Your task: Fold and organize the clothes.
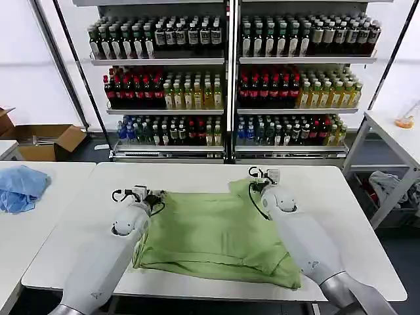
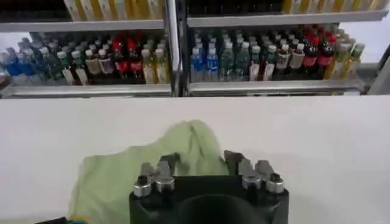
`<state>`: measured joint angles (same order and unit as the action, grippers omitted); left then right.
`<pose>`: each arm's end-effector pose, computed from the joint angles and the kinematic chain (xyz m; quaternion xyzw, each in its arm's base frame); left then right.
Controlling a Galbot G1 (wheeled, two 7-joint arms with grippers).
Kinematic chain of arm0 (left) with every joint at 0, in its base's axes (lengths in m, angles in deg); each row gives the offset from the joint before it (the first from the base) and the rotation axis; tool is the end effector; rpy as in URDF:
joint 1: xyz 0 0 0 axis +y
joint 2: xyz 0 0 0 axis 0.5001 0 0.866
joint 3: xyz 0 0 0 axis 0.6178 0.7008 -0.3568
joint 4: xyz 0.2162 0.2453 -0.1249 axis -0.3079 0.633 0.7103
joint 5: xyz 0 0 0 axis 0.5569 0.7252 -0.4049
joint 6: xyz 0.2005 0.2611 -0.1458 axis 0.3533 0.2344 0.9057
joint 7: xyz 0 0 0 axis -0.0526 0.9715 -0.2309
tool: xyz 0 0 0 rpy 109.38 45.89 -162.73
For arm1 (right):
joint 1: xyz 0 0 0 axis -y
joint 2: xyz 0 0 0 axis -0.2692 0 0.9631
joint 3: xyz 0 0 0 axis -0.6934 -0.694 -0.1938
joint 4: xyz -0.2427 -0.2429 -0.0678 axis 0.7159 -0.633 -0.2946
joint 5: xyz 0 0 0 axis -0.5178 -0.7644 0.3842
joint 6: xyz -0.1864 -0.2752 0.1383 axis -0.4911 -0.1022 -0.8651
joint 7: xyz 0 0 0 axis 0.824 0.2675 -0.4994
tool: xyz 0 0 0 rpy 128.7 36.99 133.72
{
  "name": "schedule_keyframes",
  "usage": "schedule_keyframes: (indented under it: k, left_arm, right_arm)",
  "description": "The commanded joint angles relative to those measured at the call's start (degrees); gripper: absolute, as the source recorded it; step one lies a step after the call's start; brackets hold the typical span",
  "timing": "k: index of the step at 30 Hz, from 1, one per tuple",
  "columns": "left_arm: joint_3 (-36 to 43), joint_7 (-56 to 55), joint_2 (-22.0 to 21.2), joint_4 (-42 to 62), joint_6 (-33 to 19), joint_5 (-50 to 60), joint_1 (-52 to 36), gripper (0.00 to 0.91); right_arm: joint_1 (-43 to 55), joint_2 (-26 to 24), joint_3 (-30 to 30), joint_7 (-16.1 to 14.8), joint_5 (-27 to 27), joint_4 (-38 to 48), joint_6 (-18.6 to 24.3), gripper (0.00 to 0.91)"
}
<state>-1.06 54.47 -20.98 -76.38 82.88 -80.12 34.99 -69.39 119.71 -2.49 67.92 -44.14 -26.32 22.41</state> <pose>0.4825 0.0453 -0.3103 -0.0110 -0.9516 -0.0594 0.3015 0.5417 0.0100 -0.2792 0.0064 -0.9489 -0.0155 0.3152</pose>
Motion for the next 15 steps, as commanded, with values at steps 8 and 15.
schedule_keyframes:
  k: [8,15]
  left_arm:
    - [-0.41,1.93,-0.25,0.26,-0.12,-2.15,0.78,0.02]
    - [-1.91,2.02,-0.15,-1.74,-2.05,-4.51,1.54,0.02]
  right_arm:
    - [-1.26,-0.21,0.41,-1.33,0.5,-1.4,1.72,0.0]
    - [-3.51,-1.97,0.7,-1.72,-1.87,-8.26,5.87,0.0]
